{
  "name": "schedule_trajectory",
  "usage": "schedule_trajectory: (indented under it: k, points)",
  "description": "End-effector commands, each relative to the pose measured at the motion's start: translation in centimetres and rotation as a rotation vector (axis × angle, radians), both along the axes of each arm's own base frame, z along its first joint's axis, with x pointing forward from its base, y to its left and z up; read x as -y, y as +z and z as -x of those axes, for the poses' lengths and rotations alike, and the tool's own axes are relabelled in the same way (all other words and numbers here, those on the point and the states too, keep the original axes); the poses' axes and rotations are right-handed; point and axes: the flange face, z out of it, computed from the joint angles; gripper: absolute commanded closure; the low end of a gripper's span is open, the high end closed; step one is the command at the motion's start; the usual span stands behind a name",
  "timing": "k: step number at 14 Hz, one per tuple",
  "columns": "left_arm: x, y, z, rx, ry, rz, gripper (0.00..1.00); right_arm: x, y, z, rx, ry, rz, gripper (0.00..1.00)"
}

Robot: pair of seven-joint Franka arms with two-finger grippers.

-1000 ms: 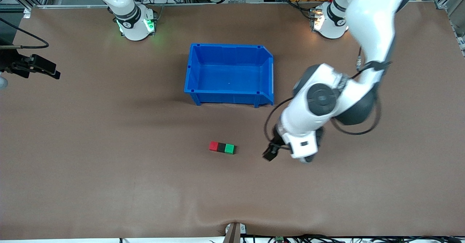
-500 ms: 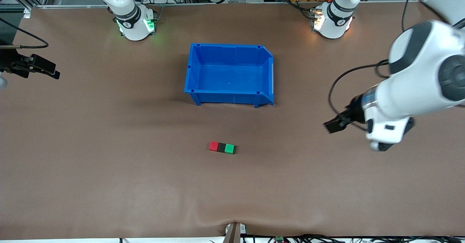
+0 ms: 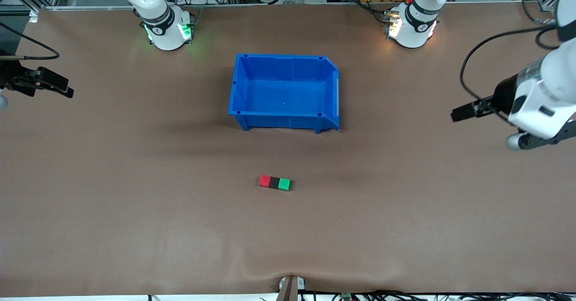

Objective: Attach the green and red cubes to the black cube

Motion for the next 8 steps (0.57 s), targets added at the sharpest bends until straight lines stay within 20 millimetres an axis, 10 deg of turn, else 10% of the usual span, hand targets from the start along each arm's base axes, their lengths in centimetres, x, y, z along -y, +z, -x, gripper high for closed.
schedule_trajectory:
  k: [1, 8]
  points:
    - [-0.7, 0.6, 3.0, -0.006, -0.092, -0.029, 0.00, -0.1, 0.7, 0.2, 0.003, -0.009, -0.002, 0.00]
    - [0.6, -1.0, 5.3, 0.044, -0.216, -0.074, 0.00, 0.4, 1.3, 0.3, 0.011, -0.012, 0.004, 0.00]
